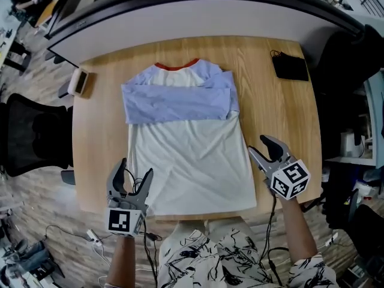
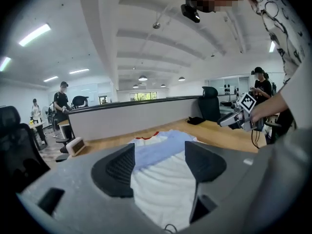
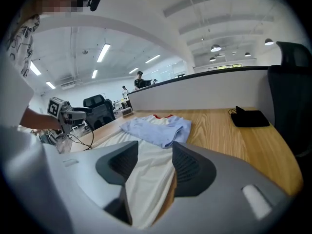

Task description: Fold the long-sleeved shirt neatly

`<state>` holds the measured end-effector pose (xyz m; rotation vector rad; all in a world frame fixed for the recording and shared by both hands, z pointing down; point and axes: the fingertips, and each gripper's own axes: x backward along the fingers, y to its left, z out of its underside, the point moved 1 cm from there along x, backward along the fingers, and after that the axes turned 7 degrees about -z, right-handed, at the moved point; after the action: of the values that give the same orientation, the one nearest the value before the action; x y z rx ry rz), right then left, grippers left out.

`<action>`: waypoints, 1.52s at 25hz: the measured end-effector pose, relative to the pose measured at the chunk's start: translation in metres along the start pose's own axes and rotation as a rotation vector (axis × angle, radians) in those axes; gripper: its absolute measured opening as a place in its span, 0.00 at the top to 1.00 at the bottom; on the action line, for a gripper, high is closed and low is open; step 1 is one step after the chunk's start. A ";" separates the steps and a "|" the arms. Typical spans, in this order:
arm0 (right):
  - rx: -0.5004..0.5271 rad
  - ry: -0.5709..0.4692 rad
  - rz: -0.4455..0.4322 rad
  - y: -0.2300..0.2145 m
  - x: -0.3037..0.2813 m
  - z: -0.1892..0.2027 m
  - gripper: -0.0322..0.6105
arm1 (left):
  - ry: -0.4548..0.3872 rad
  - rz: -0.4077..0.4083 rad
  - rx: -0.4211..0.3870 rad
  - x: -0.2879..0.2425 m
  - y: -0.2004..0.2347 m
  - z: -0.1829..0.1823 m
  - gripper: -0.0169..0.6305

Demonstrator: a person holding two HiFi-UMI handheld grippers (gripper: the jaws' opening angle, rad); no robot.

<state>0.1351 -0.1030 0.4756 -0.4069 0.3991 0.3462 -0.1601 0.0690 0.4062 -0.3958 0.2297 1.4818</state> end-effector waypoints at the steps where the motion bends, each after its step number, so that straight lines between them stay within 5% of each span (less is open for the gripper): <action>1: -0.001 -0.001 0.011 0.009 0.007 0.006 0.58 | -0.001 -0.007 0.000 0.014 0.006 0.005 0.47; 10: -0.026 0.078 0.075 0.095 0.052 0.090 0.55 | -0.005 -0.054 -0.043 0.150 0.048 0.048 0.47; 16: -0.016 0.092 0.150 0.132 0.075 0.131 0.54 | 0.020 -0.028 -0.017 0.194 0.040 0.095 0.47; 21: -0.012 0.110 0.206 0.152 0.095 0.166 0.51 | 0.110 0.018 0.065 0.202 0.013 0.157 0.46; 25: -0.017 0.129 0.234 0.151 0.099 0.196 0.48 | 0.177 0.019 0.046 0.193 -0.003 0.205 0.47; 31: -0.108 0.097 0.302 0.125 0.107 0.222 0.43 | 0.220 -0.001 0.058 0.170 -0.018 0.241 0.48; 38: -0.182 0.091 0.347 0.104 0.102 0.241 0.52 | 0.257 -0.039 0.141 0.157 -0.021 0.267 0.50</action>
<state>0.2543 0.1188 0.6019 -0.5337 0.5310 0.7072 -0.1503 0.3170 0.5918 -0.4737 0.5250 1.3660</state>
